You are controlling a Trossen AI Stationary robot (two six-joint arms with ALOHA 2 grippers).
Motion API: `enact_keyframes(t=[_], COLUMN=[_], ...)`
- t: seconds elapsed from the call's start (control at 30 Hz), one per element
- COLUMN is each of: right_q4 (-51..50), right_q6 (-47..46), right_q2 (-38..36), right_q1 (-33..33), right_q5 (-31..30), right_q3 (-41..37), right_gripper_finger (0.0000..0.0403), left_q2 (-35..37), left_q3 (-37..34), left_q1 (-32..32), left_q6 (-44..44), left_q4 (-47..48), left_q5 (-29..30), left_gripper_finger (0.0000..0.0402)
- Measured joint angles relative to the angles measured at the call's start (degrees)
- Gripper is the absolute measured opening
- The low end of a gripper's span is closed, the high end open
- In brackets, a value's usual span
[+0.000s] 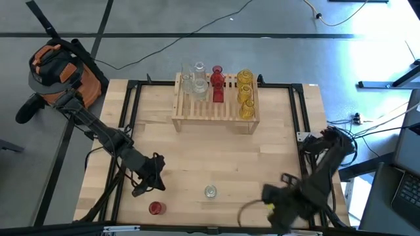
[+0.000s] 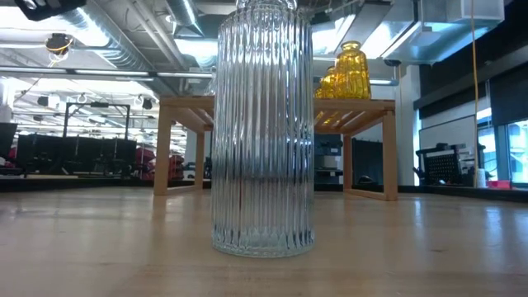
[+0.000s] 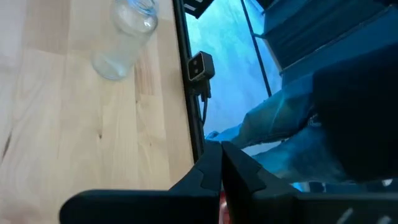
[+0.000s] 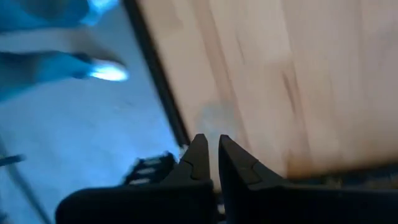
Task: Sort vases onto shelf
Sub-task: Put the transparent vase on the shelf aligned with the other transparent vases
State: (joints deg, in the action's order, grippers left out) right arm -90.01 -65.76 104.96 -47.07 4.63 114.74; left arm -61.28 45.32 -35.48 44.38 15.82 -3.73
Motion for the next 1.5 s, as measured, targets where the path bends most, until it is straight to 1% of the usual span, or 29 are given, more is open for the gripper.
enact_keyframes(t=[0.07, 0.17, 0.27, 0.33, 0.43, 0.57, 0.7, 0.8, 0.93, 1.07, 1.17, 1.23, 1.3, 1.5], right_q4=[0.16, 3.48, 6.92, 8.00, 10.23, 18.22, 25.70, 26.31, 26.97, 34.45, 37.59, 37.72, 36.98, 34.63], right_q6=[-6.55, -19.07, -30.48, -34.57, -37.74, -37.85, -37.62, -37.53, -37.26, -34.70, -34.26, -34.26, -34.14, -34.20], right_q2=[-0.42, -1.62, -2.76, -2.90, -2.90, -2.90, -2.90, -2.90, -2.90, -3.20, -3.29, -3.11, -3.11, -3.11], right_q1=[-3.57, -8.66, -13.05, -15.42, -17.89, -20.14, -20.26, -20.05, -20.04, -20.09, -20.09, -20.09, -19.91, -18.59], right_q5=[-1.45, -8.39, -15.22, -17.47, -18.01, -18.63, -18.09, -18.20, -17.60, -16.11, -18.26, -21.25, -22.80, -24.31], right_q3=[-4.99, -11.18, -15.83, -17.73, -20.63, -25.28, -30.84, -33.68, -36.83, -40.22, -41.44, -41.49, -41.51, -41.48], right_gripper_finger=[0.0000, 0.0007, 0.0035, 0.0065, 0.0117, 0.0177, 0.0207, 0.0216, 0.0217, 0.0209, 0.0195, 0.0178, 0.0154, 0.0060], left_q2=[0.00, 0.00, 0.00, 0.00, 0.00, 0.00, 0.00, 0.00, 0.00, 0.00, 0.00, 0.00, 0.00, 0.00], left_q3=[0.01, 0.01, 0.02, 0.02, 0.02, 0.02, 0.02, 0.02, 0.02, 0.02, 0.02, 0.02, 0.02, 0.02], left_q1=[-0.52, -0.66, -0.65, -0.66, -0.61, 0.54, 2.47, 3.61, 4.16, 4.26, 4.26, 4.26, 4.26, 4.63], left_q6=[-0.41, -1.00, -1.36, -1.45, -1.47, -1.51, -2.27, -2.50, -2.46, -2.46, -2.44, -2.21, -1.42, -1.37], left_q4=[0.02, 0.02, 0.04, 0.06, 0.06, 0.08, 0.08, 0.06, 0.04, 0.01, -0.02, -0.02, -0.02, -0.02], left_q5=[0.63, 1.71, 1.53, 1.22, 1.17, -0.07, -1.57, -1.84, -1.92, -1.94, -1.94, -1.94, -1.96, -1.97], left_gripper_finger=[0.0000, 0.0000, 0.0000, 0.0000, 0.0000, 0.0000, 0.0000, 0.0000, 0.0000, 0.0000, 0.0000, 0.0000, 0.0000, 0.0000])
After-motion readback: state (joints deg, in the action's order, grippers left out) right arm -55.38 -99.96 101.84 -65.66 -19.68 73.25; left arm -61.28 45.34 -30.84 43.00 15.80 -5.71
